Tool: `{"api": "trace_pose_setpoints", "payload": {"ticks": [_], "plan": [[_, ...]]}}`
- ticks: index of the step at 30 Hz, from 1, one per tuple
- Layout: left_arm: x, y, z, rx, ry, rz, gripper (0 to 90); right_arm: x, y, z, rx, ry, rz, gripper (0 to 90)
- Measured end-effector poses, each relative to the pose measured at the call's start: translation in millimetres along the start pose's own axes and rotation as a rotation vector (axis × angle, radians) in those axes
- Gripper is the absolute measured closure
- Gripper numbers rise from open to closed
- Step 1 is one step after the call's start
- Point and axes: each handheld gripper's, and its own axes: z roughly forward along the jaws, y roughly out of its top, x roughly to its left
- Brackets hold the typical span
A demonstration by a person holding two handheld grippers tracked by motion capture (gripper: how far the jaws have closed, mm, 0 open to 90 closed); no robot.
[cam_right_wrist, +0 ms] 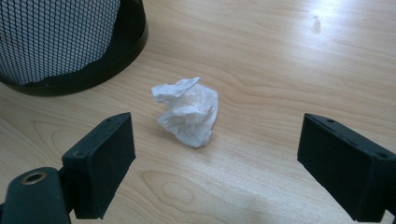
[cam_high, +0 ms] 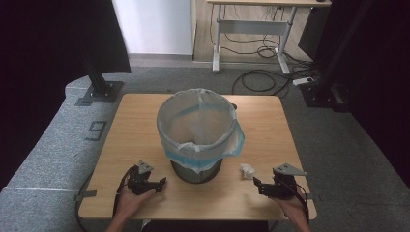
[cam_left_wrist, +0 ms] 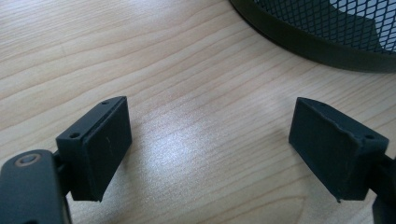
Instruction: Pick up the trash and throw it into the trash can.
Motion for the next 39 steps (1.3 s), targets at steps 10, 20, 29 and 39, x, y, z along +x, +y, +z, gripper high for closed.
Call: {"api": "trace_pose_setpoints", "payload": {"ticks": [10, 20, 29, 39], "plan": [[0.7, 1.1, 1.1, 0.000, -0.010, 0.009, 12.8, -1.7, 1.0, 0.9, -0.009, -0.002, 0.010, 10.9], [0.3, 1.3, 1.4, -0.001, -0.017, 0.016, 12.8, 1.2, 0.8, 4.7, 0.000, 0.007, -0.008, 12.5], [0.0, 1.5, 1.5, 0.000, -0.022, 0.021, 12.8, 4.7, 2.5, 13.3, 0.013, 0.013, -0.018, 13.0], [-1.0, 1.7, 1.8, -0.001, -0.023, 0.023, 12.8, 7.5, 5.3, 21.4, 0.010, 0.013, -0.031, 14.0]]}}
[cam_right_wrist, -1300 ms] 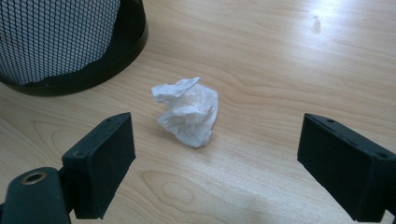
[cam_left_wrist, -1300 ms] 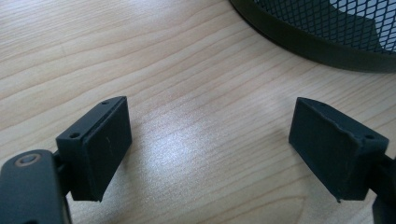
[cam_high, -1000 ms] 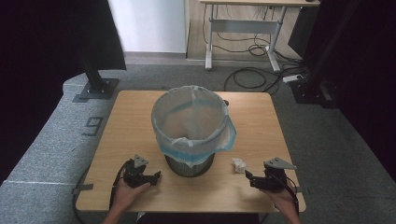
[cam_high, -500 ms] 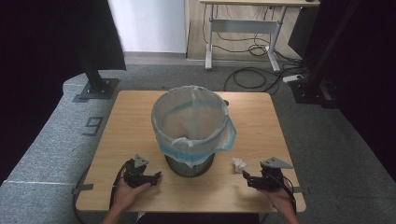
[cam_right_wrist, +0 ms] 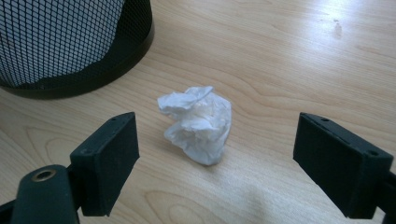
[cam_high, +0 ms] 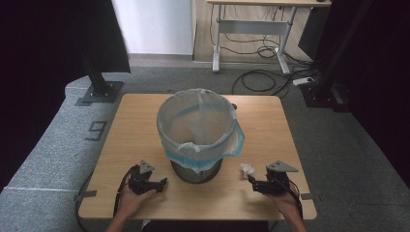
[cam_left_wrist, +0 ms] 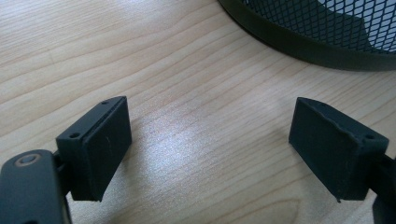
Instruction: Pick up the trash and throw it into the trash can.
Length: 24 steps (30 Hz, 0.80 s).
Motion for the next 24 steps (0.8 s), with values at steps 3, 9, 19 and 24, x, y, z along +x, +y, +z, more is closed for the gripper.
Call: {"api": "trace_pose_setpoints", "payload": {"ticks": [3, 9, 19, 24], "plan": [[-0.3, 0.0, 0.1, 0.000, -0.001, 0.000, 12.8, 1.8, 1.4, 4.3, 0.002, 0.004, -0.001, 14.7], [-0.9, 0.2, 0.4, -0.001, -0.003, 0.001, 12.8, 6.9, 4.2, 17.0, 0.010, 0.001, -0.020, 17.7], [-1.5, 0.7, 0.6, 0.000, -0.005, 0.004, 12.8, 13.8, 5.6, 35.4, 0.036, 0.001, -0.055, 27.1], [-2.3, 0.8, 0.7, 0.001, -0.006, 0.005, 12.8, 10.8, 2.4, 40.6, 0.055, -0.012, -0.043, 33.8]]}}
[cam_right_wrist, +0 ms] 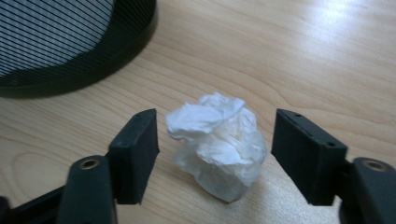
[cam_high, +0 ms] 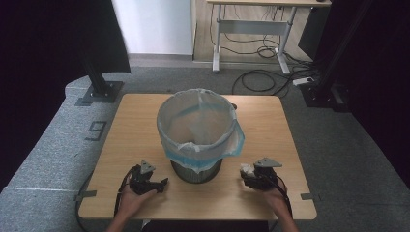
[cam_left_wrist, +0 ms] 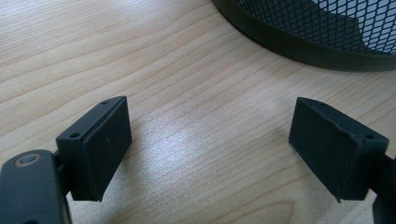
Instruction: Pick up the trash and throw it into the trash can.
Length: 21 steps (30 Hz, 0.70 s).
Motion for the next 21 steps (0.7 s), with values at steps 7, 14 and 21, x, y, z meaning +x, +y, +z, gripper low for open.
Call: {"api": "trace_pose_setpoints", "payload": {"ticks": [7, 14, 21], "plan": [[-1.0, 0.2, 0.3, -0.001, -0.002, 0.002, 12.8, -6.0, -6.4, 7.3, 0.026, -0.009, 0.020, 48.1], [-1.6, 0.1, 0.3, -0.001, -0.003, 0.004, 12.8, -8.2, -4.9, 5.3, 0.022, -0.024, 0.010, 69.5], [-1.6, 0.2, 0.3, -0.001, -0.004, 0.005, 12.8, -17.6, 0.9, -8.7, -0.028, 0.005, 0.048, 75.9]]}}
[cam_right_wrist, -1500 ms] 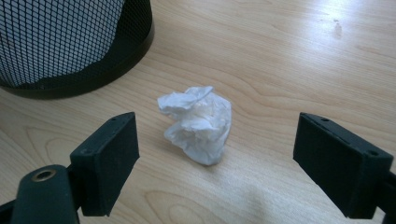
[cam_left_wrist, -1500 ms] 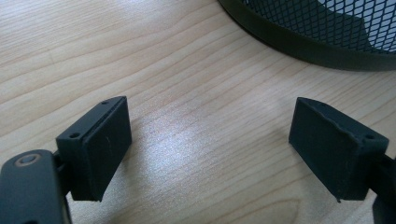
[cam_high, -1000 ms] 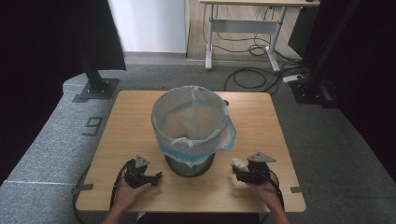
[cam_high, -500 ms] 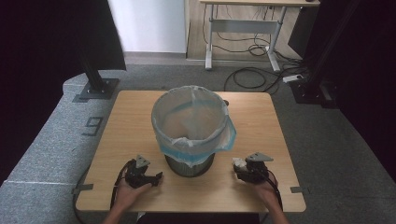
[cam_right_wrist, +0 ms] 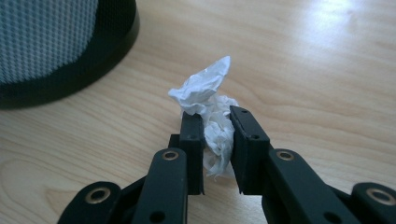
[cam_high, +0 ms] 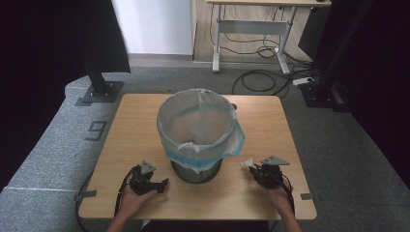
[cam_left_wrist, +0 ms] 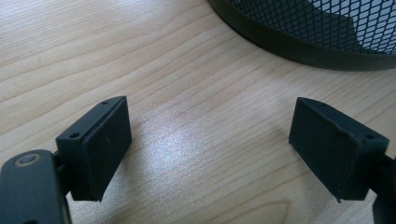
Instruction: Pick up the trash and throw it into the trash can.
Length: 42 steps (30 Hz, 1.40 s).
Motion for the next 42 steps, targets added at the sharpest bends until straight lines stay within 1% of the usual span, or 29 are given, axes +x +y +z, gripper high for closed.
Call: {"api": "trace_pose_setpoints", "payload": {"ticks": [2, 3, 5, 9, 13, 14, 18, 21, 22, 27, 29, 30, 37, 39, 42], "plan": [[0.0, 0.0, 0.0, 0.000, 0.000, 0.000, 12.8, -0.5, 0.9, -2.3, -0.007, 0.004, 0.007, 76.0], [-0.1, 0.0, 0.0, 0.000, -0.001, 0.000, 12.8, -1.0, 2.6, -6.1, -0.025, 0.006, 0.011, 76.3], [-0.1, 0.0, 0.0, 0.000, -0.001, 0.001, 12.8, -0.9, 4.5, -9.8, -0.041, 0.013, 0.012, 76.5], [-0.1, 0.0, 0.0, 0.000, -0.001, 0.001, 12.8, 1.5, 8.4, -16.7, -0.069, 0.029, 0.001, 76.7], [-0.1, 0.1, 0.1, 0.000, -0.002, 0.002, 12.7, 4.9, 11.6, -21.0, -0.083, 0.035, -0.012, 76.8], [0.0, 0.2, 0.2, 0.001, -0.003, 0.003, 12.7, 6.6, 13.8, -23.5, -0.094, 0.040, -0.018, 76.9], [0.0, 0.2, 0.2, 0.001, -0.003, 0.003, 12.6, 9.3, 16.1, -27.1, -0.109, 0.046, -0.022, 77.0], [0.0, 0.3, 0.3, 0.000, -0.003, 0.004, 12.6, 11.5, 17.8, -33.2, -0.128, 0.051, -0.024, 77.0], [0.0, 0.3, 0.3, 0.000, -0.003, 0.004, 12.6, 11.5, 17.8, -33.2, -0.128, 0.051, -0.024, 77.0], [0.0, 0.7, 0.6, 0.002, -0.006, 0.006, 12.5, 10.1, 23.9, -47.8, -0.177, 0.054, -0.012, 77.1], [0.0, 0.8, 0.8, 0.001, -0.007, 0.007, 12.4, 9.6, 24.9, -50.0, -0.184, 0.058, -0.008, 77.1], [-0.1, 0.9, 0.8, 0.001, -0.007, 0.007, 12.4, 8.5, 26.5, -53.6, -0.198, 0.065, 0.001, 77.2], [-0.1, 1.1, 1.0, 0.002, -0.009, 0.008, 12.4, 5.5, 30.4, -64.8, -0.221, 0.060, 0.005, 77.3], [-0.1, 1.2, 1.1, 0.002, -0.010, 0.008, 12.4, 3.9, 32.3, -70.4, -0.238, 0.058, 0.009, 77.3], [-0.2, 1.2, 1.2, 0.002, -0.010, 0.009, 12.4, 4.3, 34.6, -75.0, -0.249, 0.069, 0.010, 77.3]]}}
